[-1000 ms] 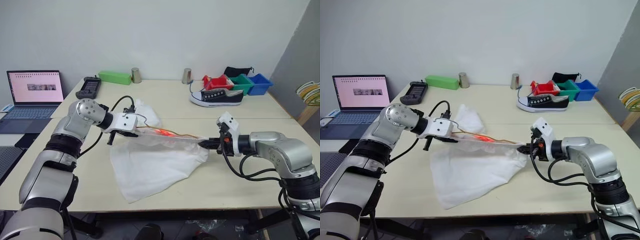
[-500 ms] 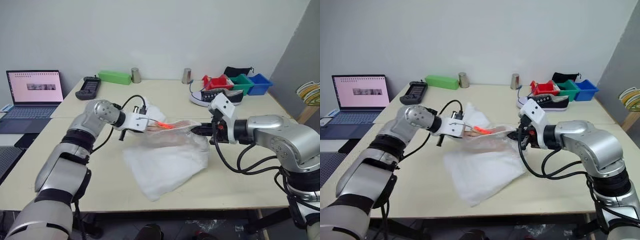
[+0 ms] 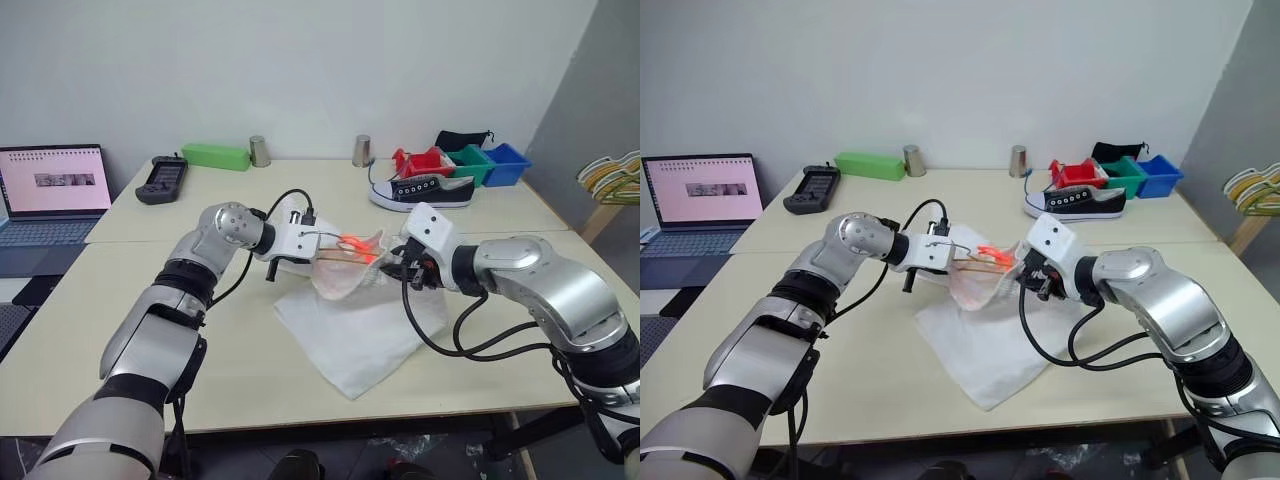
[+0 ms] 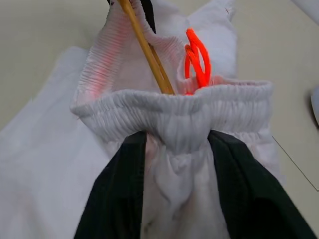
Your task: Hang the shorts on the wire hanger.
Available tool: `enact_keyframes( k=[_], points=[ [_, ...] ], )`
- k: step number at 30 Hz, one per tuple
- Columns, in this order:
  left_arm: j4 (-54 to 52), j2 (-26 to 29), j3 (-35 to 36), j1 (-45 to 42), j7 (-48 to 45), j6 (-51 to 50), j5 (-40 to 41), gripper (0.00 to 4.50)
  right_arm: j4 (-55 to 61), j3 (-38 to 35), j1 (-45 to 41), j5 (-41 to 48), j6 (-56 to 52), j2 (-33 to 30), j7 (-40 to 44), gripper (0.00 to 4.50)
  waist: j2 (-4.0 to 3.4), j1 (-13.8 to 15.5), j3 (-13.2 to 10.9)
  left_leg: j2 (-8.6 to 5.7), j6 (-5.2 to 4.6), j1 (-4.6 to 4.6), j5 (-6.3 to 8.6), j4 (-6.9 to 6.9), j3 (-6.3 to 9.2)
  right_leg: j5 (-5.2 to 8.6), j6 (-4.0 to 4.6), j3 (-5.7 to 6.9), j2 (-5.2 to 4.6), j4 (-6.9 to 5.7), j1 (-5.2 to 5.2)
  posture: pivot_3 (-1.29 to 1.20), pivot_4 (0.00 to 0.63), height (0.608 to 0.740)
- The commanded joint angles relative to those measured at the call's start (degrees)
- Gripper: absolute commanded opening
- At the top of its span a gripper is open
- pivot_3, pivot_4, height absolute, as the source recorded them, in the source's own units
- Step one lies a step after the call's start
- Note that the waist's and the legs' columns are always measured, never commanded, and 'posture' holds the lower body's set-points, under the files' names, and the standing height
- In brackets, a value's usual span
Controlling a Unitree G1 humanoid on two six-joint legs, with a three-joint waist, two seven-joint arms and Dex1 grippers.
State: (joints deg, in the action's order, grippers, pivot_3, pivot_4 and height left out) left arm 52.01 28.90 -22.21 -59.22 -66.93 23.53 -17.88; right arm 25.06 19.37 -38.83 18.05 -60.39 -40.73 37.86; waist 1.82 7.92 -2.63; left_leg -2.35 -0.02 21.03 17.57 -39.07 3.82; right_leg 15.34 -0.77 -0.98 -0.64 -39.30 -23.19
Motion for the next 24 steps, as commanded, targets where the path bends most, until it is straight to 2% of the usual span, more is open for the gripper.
enact_keyframes(
  k=[1,4,8,17,21,24],
  points=[
    [-2.79,-0.44,1.92,-2.38,0.41,0.41,2.16,0.0,-0.45,1.59,-2.12,-3.28,2.81,-1.98,1.13,2.92,0.0,-0.18,0.0,0.0,0.0,0.0,0.0,0.0,0.0,0.0,0.0,0.0,0.0,0.0,0.0,0.18,0.0,0.74],
    [-3.13,-0.53,2.05,-2.26,0.26,0.69,2.48,0.0,-2.52,5.0,-2.87,-7.11,4.92,-4.04,2.0,3.68,0.0,-0.29,0.0,0.01,0.0,0.0,0.0,0.01,0.0,0.0,0.0,0.0,0.0,0.03,0.0,0.18,0.0,0.74],
    [-4.56,-0.43,1.84,-1.67,-0.25,0.83,3.02,0.0,-5.1,8.79,-3.63,-11.29,7.53,-5.32,3.59,4.45,0.0,-0.28,0.0,0.0,0.0,0.01,0.0,0.01,0.0,0.0,0.0,0.0,0.0,0.1,0.02,0.19,0.0,0.74],
    [-10.89,0.31,2.07,0.68,-1.74,-1.52,4.21,0.0,-14.83,14.17,-6.82,-20.82,15.81,-3.63,6.94,4.45,-0.01,-0.26,0.0,0.0,0.0,0.0,0.0,0.02,-0.03,0.0,0.0,-0.02,0.01,0.12,0.01,0.23,0.0,0.74],
    [-13.07,1.03,2.15,1.61,-1.71,-2.22,4.2,0.0,-17.85,14.55,-6.98,-23.91,19.55,-3.22,8.7,3.77,-0.01,-0.14,0.0,0.01,0.01,0.01,-0.01,0.02,-0.02,0.0,0.0,-0.01,0.01,0.13,0.01,0.25,0.0,0.74],
    [-14.48,1.05,2.36,1.75,-1.84,-2.92,4.72,0.0,-18.76,14.42,-6.29,-25.56,21.43,-3.0,9.88,3.0,-0.01,-0.06,0.0,0.0,0.01,0.02,-0.01,0.02,-0.02,0.0,0.0,-0.02,0.01,0.15,0.01,0.25,0.0,0.74]
  ],
)
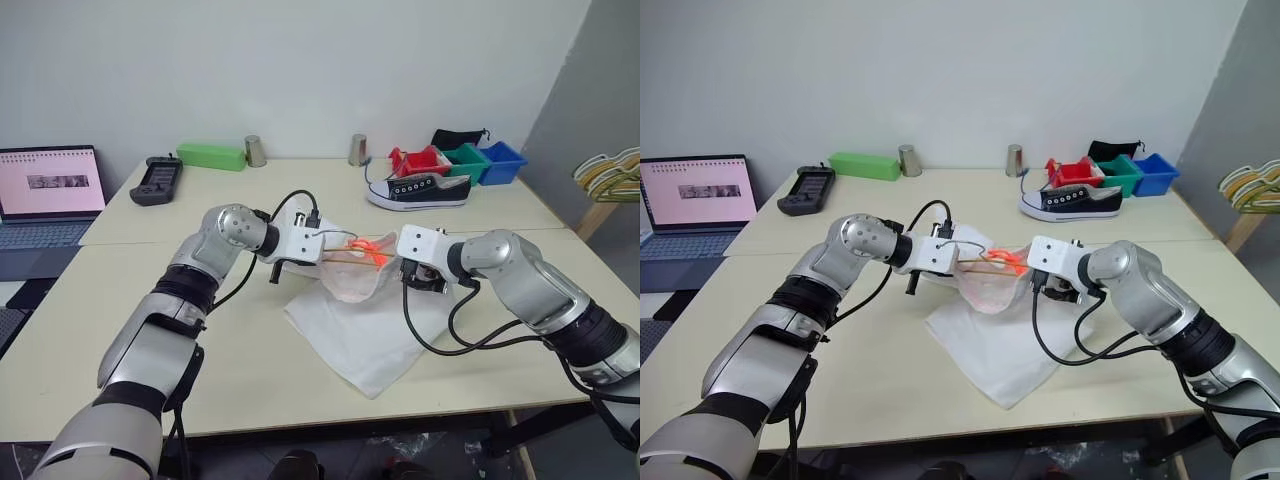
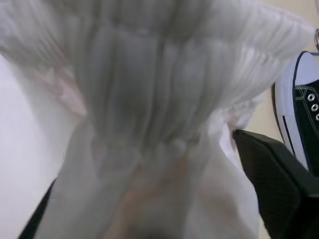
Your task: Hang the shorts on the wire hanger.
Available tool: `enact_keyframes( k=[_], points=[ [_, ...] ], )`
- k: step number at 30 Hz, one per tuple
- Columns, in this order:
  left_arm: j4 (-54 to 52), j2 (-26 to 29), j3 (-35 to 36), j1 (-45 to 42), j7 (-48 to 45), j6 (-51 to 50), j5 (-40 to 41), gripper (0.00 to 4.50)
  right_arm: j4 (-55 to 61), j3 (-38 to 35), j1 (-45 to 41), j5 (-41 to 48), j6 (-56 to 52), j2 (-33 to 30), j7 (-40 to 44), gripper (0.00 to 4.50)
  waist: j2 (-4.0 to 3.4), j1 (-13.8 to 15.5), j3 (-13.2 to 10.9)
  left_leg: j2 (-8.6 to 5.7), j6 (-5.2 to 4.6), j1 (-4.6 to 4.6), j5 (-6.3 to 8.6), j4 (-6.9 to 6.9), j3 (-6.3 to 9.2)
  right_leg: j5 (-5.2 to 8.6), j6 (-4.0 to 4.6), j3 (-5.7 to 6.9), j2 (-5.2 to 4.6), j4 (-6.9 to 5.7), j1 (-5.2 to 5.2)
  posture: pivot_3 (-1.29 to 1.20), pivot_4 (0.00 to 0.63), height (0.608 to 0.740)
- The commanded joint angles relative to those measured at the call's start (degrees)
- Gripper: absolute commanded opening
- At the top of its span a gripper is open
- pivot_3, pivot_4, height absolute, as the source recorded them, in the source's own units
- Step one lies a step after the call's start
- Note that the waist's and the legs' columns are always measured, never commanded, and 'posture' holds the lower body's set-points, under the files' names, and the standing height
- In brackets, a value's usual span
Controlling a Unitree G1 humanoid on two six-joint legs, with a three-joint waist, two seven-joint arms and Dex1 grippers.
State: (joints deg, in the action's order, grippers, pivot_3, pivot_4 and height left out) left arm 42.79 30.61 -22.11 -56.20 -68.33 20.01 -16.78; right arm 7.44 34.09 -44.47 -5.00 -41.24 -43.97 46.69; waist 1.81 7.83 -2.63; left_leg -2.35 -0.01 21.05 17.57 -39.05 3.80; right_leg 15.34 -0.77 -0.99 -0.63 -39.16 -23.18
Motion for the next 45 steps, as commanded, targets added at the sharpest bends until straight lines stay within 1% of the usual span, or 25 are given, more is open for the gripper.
enact_keyframes(
  k=[1,2,3,4,5,10,11,13,18,20,22,27,31,36,39,40,43,45],
  points=[
    [-5.71,-0.86,2.42,-1.43,-0.35,0.28,3.91,0.0,-1.35,-0.23,-0.42,-3.06,2.71,0.24,1.56,2.84,0.0,0.07,0.0,0.0,0.0,0.0,0.0,0.0,0.0,0.0,0.0,0.0,0.0,0.0,0.0,0.25,0.0,0.74],
    [-6.09,-0.99,2.51,-1.59,-0.34,-0.02,4.1,0.0,-1.48,-0.23,-0.18,-3.46,3.02,0.27,2.05,2.67,0.0,0.1,0.0,0.0,0.0,0.0,0.0,0.0,0.01,0.0,0.0,0.0,0.0,0.0,0.01,0.25,0.0,0.74],
    [-6.37,-1.08,2.53,-1.71,-0.29,-0.05,4.2,0.0,-1.56,-0.32,0.09,-3.79,3.22,0.33,2.42,2.29,0.0,0.11,0.0,-0.01,0.0,0.0,0.0,0.0,0.0,0.0,0.0,0.01,0.0,0.0,0.01,0.25,0.0,0.74],
    [-6.51,-1.22,2.62,-1.92,-0.08,-0.06,4.27,0.0,-1.56,-0.35,0.38,-4.16,3.37,0.35,2.79,2.13,0.0,0.1,0.0,-0.01,0.0,0.0,0.0,0.0,0.0,0.0,0.0,0.0,0.0,0.0,0.01,0.25,0.0,0.74],
    [-6.61,-1.35,2.67,-2.14,0.02,-0.04,4.32,0.0,-1.51,-0.41,0.72,-4.53,3.49,0.36,3.19,1.84,0.0,0.11,0.0,-0.01,0.0,0.0,0.0,0.0,0.01,0.0,0.0,0.0,0.0,0.0,0.01,0.25,0.0,0.74],
    [-6.56,-1.69,2.65,-2.68,0.48,0.48,4.08,0.0,-1.87,-1.03,1.8,-6.01,4.01,0.62,3.97,0.77,0.0,0.1,0.0,0.0,0.0,0.0,0.0,0.0,0.0,0.0,0.0,-0.01,0.0,-0.01,0.0,0.25,0.0,0.74],
    [-6.5,-1.73,2.63,-2.72,0.57,0.58,4.01,0.0,-2.02,-1.18,1.98,-6.29,4.14,0.68,4.05,0.48,0.0,0.11,0.0,0.0,0.01,0.0,0.0,0.0,0.01,0.0,0.0,0.0,0.0,-0.01,0.0,0.25,0.0,0.74],
    [-6.3,-1.78,2.6,-2.79,0.96,0.94,3.82,0.0,-2.29,-1.45,2.38,-6.89,4.4,0.73,4.22,0.1,0.0,0.11,0.0,0.0,0.01,0.0,0.0,0.0,0.01,0.0,0.0,0.0,0.0,0.0,0.0,0.25,0.0,0.74],
    [-4.14,-1.81,2.58,-3.25,3.69,3.93,2.87,0.0,-2.07,-2.71,2.97,-7.44,3.59,1.04,4.4,0.04,0.0,0.13,0.0,0.0,0.01,0.0,0.0,0.0,0.01,0.0,0.0,-0.01,-0.01,-0.01,0.0,0.25,0.0,0.74],
    [-2.97,-1.62,2.48,-3.45,4.34,5.32,2.7,0.6,-1.55,-3.36,3.23,-7.46,3.2,1.2,4.45,0.0,0.0,0.16,0.0,0.0,0.01,0.0,0.0,0.0,0.01,0.0,0.0,0.0,-0.01,-0.01,0.0,0.25,0.0,0.74],
    [-1.93,-1.68,2.88,-3.74,4.0,5.48,3.54,0.93,-1.03,-4.01,3.52,-7.39,2.69,1.38,4.38,0.0,0.0,0.55,0.0,0.0,0.01,0.0,-0.01,0.0,0.02,0.0,0.0,0.0,-0.02,0.01,0.01,0.24,0.0,0.74],
    [-0.03,-1.2,3.73,-4.45,3.37,6.32,5.08,2.0,0.99,-5.78,4.95,-7.19,1.45,1.35,4.87,0.0,0.0,0.62,0.0,-0.02,0.01,0.0,-0.01,0.0,0.0,-0.01,0.01,-0.01,-0.04,0.0,0.0,0.24,0.0,0.74],
    [1.01,0.06,4.23,-4.5,1.56,8.0,6.31,2.69,3.13,-8.26,6.78,-5.77,-0.65,1.38,5.23,0.0,0.0,0.58,0.0,-0.01,0.01,0.0,-0.01,0.0,0.0,-0.01,0.01,0.0,-0.02,0.0,0.0,0.24,0.0,0.74],
    [2.31,1.04,4.69,-4.74,1.05,9.92,7.15,3.8,5.19,-10.31,8.57,-4.95,-2.11,0.91,5.5,0.0,-0.01,0.57,0.0,-0.02,0.01,0.0,-0.01,0.0,0.0,-0.01,0.01,0.01,-0.01,0.0,0.01,0.24,0.0,0.74],
    [1.64,0.21,6.64,-5.09,0.47,9.76,10.37,4.37,6.31,-11.93,10.96,-3.17,-4.44,1.22,5.54,0.0,0.0,0.61,0.0,-0.02,0.01,0.0,-0.01,0.0,0.0,-0.01,0.01,0.0,0.0,0.0,0.01,0.24,0.0,0.74],
    [0.89,0.23,6.99,-4.93,-1.13,8.87,11.71,4.49,6.46,-12.38,11.45,-2.77,-5.08,1.5,5.43,0.0,0.0,0.69,0.0,-0.01,0.01,0.0,-0.01,-0.01,0.01,-0.01,0.01,0.01,-0.01,0.0,0.01,0.24,0.0,0.74],
    [-1.49,0.85,7.94,-4.76,-5.64,5.55,15.18,4.49,6.7,-13.82,12.4,-1.42,-7.01,2.43,4.71,0.0,0.0,0.78,0.0,-0.03,0.01,0.0,-0.01,-0.01,0.0,-0.01,0.01,0.0,-0.01,0.02,0.03,0.24,0.0,0.74],
    [-4.37,2.27,8.38,-4.39,-9.93,1.77,17.67,4.49,6.4,-15.11,13.02,-0.27,-8.54,3.31,4.0,0.0,0.0,0.67,0.0,-0.03,0.01,-0.01,-0.01,-0.02,-0.01,-0.01,0.01,-0.01,-0.01,0.0,0.03,0.24,0.0,0.74]
  ],
)
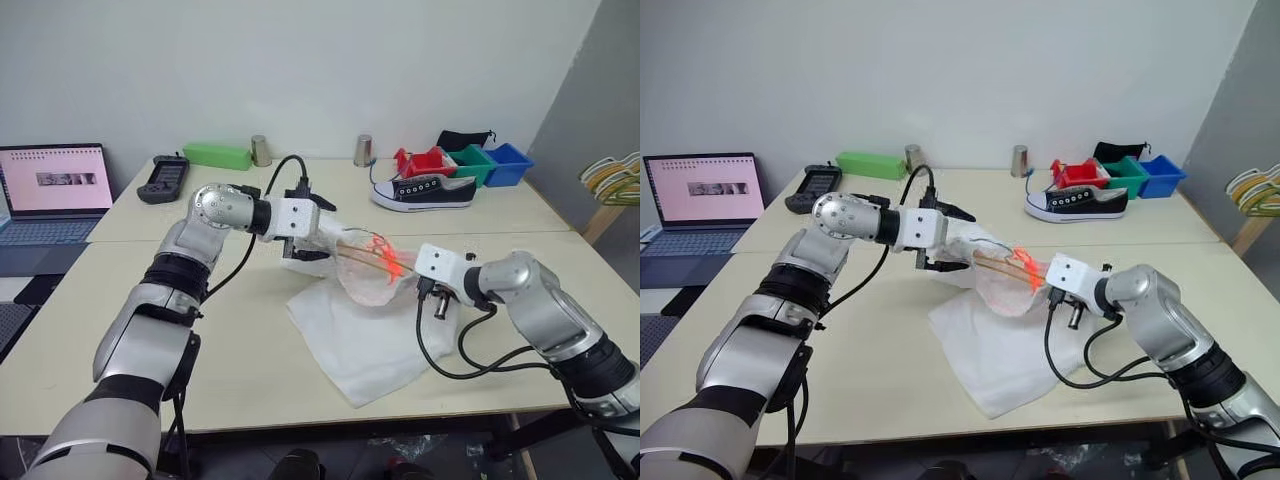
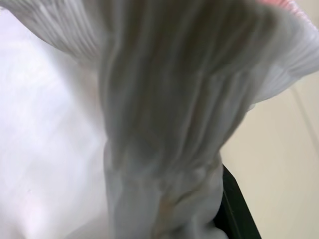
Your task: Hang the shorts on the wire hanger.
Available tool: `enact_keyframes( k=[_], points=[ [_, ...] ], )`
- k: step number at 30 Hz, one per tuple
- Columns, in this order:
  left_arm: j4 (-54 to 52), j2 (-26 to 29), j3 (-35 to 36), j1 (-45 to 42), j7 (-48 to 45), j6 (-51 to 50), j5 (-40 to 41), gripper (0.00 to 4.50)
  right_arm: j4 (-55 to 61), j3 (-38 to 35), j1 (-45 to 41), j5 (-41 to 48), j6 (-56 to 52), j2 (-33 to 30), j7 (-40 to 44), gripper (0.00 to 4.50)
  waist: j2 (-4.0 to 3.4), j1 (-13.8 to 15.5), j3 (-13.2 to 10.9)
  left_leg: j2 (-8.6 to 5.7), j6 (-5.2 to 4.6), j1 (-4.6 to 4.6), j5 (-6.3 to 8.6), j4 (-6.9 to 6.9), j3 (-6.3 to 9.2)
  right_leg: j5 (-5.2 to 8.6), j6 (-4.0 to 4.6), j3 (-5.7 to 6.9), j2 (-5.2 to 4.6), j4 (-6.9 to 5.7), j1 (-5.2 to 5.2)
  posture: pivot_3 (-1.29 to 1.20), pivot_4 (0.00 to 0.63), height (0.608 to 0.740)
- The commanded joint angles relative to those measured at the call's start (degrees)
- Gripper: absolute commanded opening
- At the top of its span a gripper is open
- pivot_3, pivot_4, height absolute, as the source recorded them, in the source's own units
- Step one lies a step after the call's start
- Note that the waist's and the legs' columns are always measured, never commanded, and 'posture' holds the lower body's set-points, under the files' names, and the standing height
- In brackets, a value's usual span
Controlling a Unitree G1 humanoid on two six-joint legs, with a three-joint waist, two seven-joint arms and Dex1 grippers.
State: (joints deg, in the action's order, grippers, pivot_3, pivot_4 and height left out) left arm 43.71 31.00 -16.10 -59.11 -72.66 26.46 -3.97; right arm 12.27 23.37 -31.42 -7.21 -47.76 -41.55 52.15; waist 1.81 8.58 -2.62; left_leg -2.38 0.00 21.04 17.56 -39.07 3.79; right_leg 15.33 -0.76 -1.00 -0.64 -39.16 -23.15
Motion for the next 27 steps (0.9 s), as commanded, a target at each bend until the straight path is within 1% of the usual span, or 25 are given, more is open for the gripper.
enact_keyframes(
  k=[1,3,5,8,10,13,17,20,22,24,27],
  points=[
    [-6.85,2.81,2.52,-1.25,-7.6,-6.81,5.87,4.49,1.39,-5.09,0.33,2.42,-2.75,1.27,-1.83,0.0,0.0,-0.21,0.0,0.02,0.0,0.01,0.0,0.0,0.02,0.0,0.01,0.02,0.03,0.01,0.0,0.23,0.0,0.74],
    [-9.12,5.08,2.88,-1.15,-10.83,-11.28,7.21,4.49,1.0,-6.92,1.16,3.54,-4.26,2.21,-3.06,0.0,0.0,-0.73,0.0,0.03,0.0,0.0,0.0,0.0,0.02,0.0,0.01,0.01,0.09,-0.01,0.0,0.23,0.0,0.74],
    [-9.58,6.85,3.53,-1.48,-12.1,-14.78,7.94,4.49,0.97,-9.54,2.03,5.07,-6.27,4.11,-4.7,0.0,-0.01,-0.97,0.0,0.04,0.0,-0.01,0.0,0.01,0.02,0.0,0.01,0.01,0.18,-0.02,0.0,0.23,0.0,0.74],
    [-6.77,7.32,6.17,-3.52,-9.87,-19.63,9.26,4.49,2.32,-14.33,3.24,8.22,-11.18,8.62,-7.71,0.0,-0.01,-1.07,0.0,0.06,0.0,-0.02,0.0,0.01,0.04,0.0,0.01,0.0,0.24,-0.03,0.0,0.23,0.0,0.74],
    [-4.48,6.44,8.27,-4.29,-6.16,-20.82,9.76,4.49,4.4,-17.82,4.14,10.04,-15.28,12.13,-10.13,0.0,0.0,-1.07,0.0,0.08,0.0,-0.02,0.0,0.01,0.08,0.0,0.01,0.02,0.26,-0.04,0.01,0.23,0.0,0.74],
    [-3.79,3.35,11.03,-3.77,0.86,-20.48,10.37,4.49,8.4,-24.34,5.07,12.47,-22.56,18.33,-14.78,0.0,-0.01,-0.91,0.01,0.06,0.0,-0.02,0.0,0.01,0.11,0.0,0.01,0.01,0.22,-0.06,0.0,0.23,0.0,0.74],
    [-14.12,-2.33,11.6,1.34,3.42,-26.74,14.07,4.49,14.33,-31.62,6.85,12.28,-28.69,24.24,-21.93,0.0,-0.02,-0.52,0.02,-0.05,0.03,0.0,-0.02,0.0,0.2,-0.01,0.01,-0.04,-0.09,-0.07,0.01,0.22,0.0,0.74],
    [-22.89,-7.93,10.98,4.99,7.17,-30.74,16.44,4.49,19.14,-36.9,7.3,11.02,-33.23,28.12,-27.67,0.0,-0.02,-0.6,0.03,-0.11,0.06,0.01,-0.03,0.0,0.2,0.0,0.01,-0.08,-0.19,-0.13,-0.01,0.2,0.0,0.74],
    [-26.06,-11.48,10.98,5.75,10.23,-32.14,17.13,4.49,22.02,-42.53,6.6,8.85,-36.07,30.87,-32.47,0.0,-0.02,-0.74,0.02,-0.1,0.08,0.02,-0.04,0.0,0.19,0.0,0.01,-0.12,-0.19,-0.21,-0.03,0.19,0.0,0.74],
    [-26.93,-14.97,11.28,5.44,13.52,-33.69,17.74,4.49,23.75,-46.58,6.03,7.03,-37.77,32.38,-36.14,0.0,-0.04,-0.81,0.04,-0.1,0.12,0.03,-0.06,0.0,0.19,0.0,0.01,-0.13,-0.19,-0.24,-0.06,0.18,0.0,0.74],
    [-27.64,-19.23,9.68,5.37,15.72,-34.21,17.8,4.49,25.85,-50.82,6.44,5.33,-38.59,31.85,-39.36,0.0,-0.45,-1.22,0.31,-0.11,0.12,-0.02,-0.06,0.02,0.12,0.0,0.01,-0.18,-0.19,-0.26,-0.05,0.14,0.0,0.74]
  ],
)
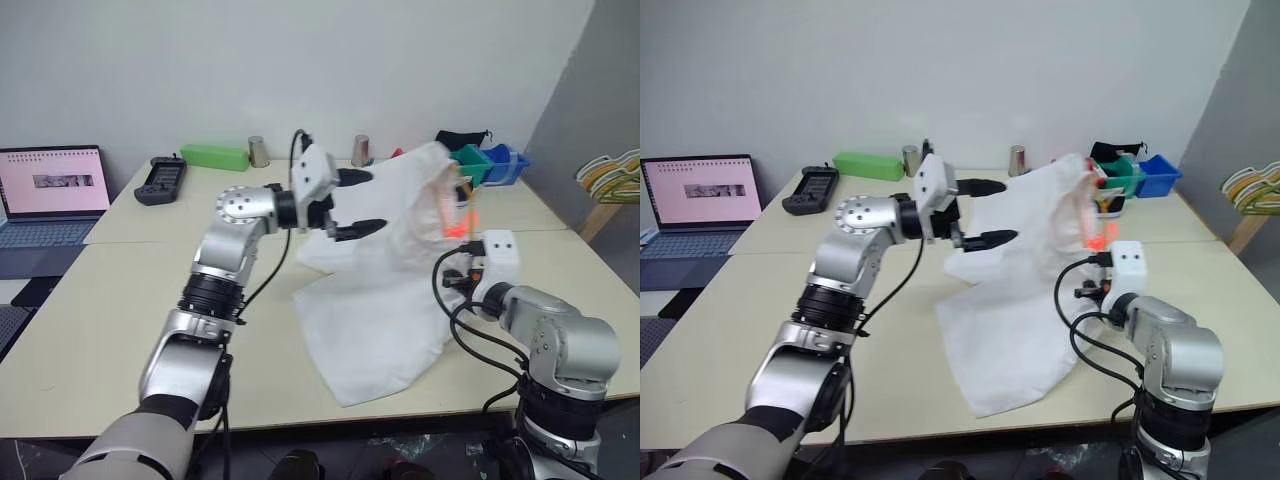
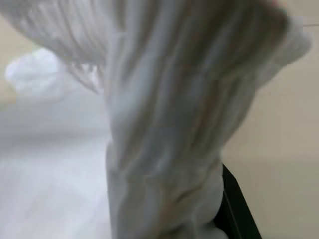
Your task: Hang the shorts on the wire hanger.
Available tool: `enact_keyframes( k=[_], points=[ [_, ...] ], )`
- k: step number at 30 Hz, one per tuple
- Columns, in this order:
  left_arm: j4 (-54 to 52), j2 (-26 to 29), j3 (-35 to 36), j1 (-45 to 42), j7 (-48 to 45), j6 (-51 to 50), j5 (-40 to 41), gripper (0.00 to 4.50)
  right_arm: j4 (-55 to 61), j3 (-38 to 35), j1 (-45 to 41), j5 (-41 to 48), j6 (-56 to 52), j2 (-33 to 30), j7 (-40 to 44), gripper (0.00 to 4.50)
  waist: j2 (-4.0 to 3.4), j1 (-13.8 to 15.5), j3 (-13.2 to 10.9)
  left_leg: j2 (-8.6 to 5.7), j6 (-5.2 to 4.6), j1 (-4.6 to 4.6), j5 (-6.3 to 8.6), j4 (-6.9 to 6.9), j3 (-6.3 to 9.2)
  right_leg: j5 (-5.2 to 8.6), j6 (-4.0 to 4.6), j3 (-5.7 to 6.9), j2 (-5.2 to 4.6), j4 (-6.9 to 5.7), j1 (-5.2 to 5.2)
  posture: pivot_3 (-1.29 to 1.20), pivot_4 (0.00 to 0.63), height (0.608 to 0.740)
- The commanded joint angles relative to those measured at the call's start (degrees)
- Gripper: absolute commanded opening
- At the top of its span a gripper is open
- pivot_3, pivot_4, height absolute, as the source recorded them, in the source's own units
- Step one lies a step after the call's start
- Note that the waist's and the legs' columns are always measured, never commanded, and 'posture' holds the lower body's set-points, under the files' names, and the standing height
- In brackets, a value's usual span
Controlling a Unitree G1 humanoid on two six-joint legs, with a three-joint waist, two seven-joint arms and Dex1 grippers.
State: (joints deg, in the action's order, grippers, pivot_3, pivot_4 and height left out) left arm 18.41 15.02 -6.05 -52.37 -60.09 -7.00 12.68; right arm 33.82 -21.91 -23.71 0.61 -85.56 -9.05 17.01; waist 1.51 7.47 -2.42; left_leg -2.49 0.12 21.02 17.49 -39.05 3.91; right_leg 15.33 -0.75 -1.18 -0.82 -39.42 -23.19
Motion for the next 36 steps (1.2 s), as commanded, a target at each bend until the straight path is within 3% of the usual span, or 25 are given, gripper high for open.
enact_keyframes(
  k=[1,7,13,21,36],
  points=[
    [-2.52,-4.72,-1.06,-1.46,3.63,-0.87,1.27,4.49,4.75,-7.34,-1.29,-3.23,-0.91,-1.04,-5.35,0.0,-0.28,-0.19,0.2,-0.01,0.0,-0.04,0.0,0.01,-0.02,0.0,0.0,-0.02,0.0,0.01,0.01,0.13,0.0,0.74],
    [0.58,-12.41,-3.87,-3.85,5.56,1.81,0.36,4.49,2.85,-18.61,-3.48,-7.28,-0.83,-3.94,-11.39,0.0,-0.47,-1.39,0.31,-0.03,0.0,-0.04,0.0,0.04,-0.12,0.0,0.0,-0.12,0.03,0.07,0.03,0.08,0.0,0.74],
    [4.42,-16.52,-4.76,-6.27,6.14,5.21,-0.36,4.49,1.9,-22.9,-3.54,-8.79,-2.37,-5.44,-14.09,0.0,-1.04,-3.46,0.67,0.04,-0.02,-0.07,0.0,0.18,-0.23,0.01,0.0,-0.22,0.08,0.3,0.1,0.06,0.0,0.74],
    [9.96,-19.3,-5.14,-9.84,5.56,8.49,-0.83,4.49,-8.08,-29.53,-8.41,-10.31,1.2,-13.11,-17.96,0.0,-1.63,-5.08,1.04,0.07,-0.09,-0.22,0.04,0.27,-0.88,0.07,-0.12,-0.93,0.5,0.34,0.06,0.05,0.0,0.74],
    [14.7,-21.13,-6.19,-13.55,2.95,11.81,-2.44,4.49,-32.67,-36.13,-22.4,-6.61,8.79,-26.39,-21.35,0.0,-1.76,-5.9,1.1,0.1,-0.4,-0.24,0.23,0.29,-1.18,0.12,-0.2,-1.26,0.58,0.41,0.05,0.05,0.0,0.74]
  ],
)
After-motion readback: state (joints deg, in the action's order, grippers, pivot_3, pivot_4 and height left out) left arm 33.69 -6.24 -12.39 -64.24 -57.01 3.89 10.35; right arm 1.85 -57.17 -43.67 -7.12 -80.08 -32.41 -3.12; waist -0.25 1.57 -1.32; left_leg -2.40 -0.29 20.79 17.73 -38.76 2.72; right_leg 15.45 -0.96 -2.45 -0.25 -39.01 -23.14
